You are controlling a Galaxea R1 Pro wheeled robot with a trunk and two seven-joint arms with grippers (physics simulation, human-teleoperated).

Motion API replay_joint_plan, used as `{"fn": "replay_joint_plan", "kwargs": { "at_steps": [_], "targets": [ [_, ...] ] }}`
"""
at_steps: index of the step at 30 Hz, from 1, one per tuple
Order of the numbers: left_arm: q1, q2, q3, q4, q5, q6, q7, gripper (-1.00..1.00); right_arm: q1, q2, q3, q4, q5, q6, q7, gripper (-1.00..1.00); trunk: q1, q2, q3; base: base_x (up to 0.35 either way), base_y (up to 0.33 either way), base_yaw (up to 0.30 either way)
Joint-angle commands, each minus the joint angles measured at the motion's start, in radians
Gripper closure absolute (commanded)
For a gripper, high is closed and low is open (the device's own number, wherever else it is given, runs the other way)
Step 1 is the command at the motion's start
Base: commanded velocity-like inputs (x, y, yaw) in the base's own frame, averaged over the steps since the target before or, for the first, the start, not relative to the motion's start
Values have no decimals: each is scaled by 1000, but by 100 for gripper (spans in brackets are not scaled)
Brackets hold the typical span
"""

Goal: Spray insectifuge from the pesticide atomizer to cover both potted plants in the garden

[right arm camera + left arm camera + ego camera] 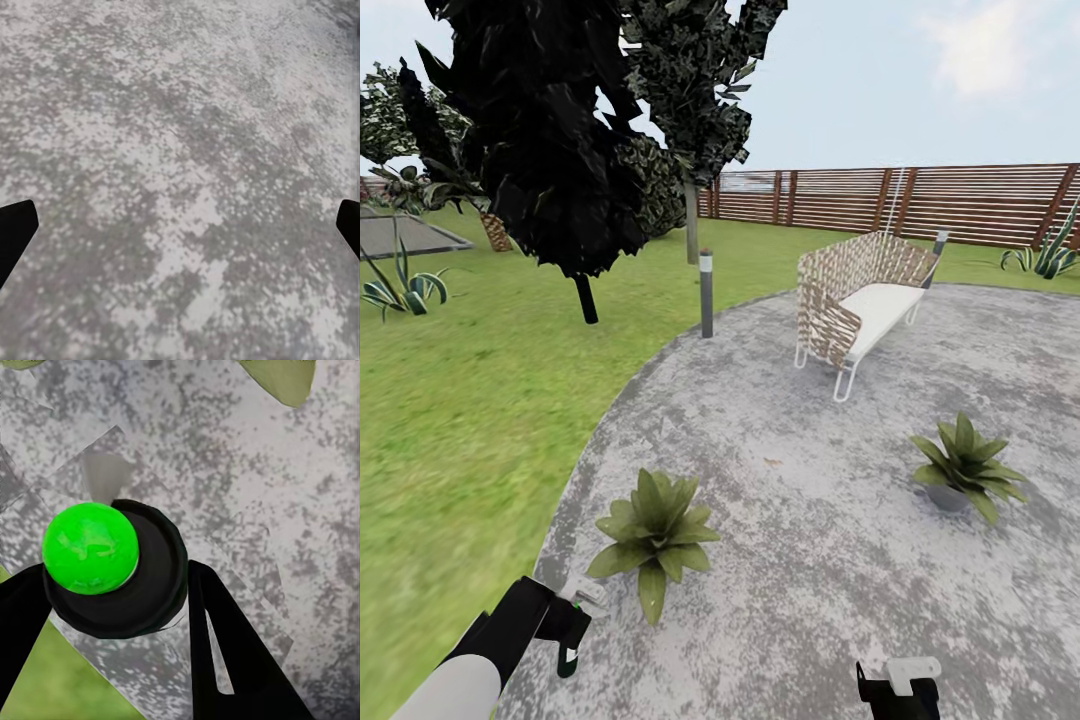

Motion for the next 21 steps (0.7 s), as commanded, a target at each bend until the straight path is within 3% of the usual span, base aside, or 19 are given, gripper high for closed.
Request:
{"fn": "replay_joint_plan", "kwargs": {
  "at_steps": [1,7,16,21],
  "targets": [
    [-1,-1,6,-2,-8,3,-8,100,-1,0,-7,1,11,-3,-3,-100,0,0,-1,38,2,0],
    [-1,0,6,-2,-9,4,-7,100,-1,0,-7,1,11,-3,-3,-100,0,0,-1,158,134,0],
    [1,25,6,3,-11,1,-3,100,-1,0,-7,1,11,-3,-3,-100,0,0,-1,9,8,0],
    [1,23,1,4,-12,0,-2,100,-1,0,-7,1,11,-3,-3,-100,0,0,-1,117,40,0]
  ]
}}
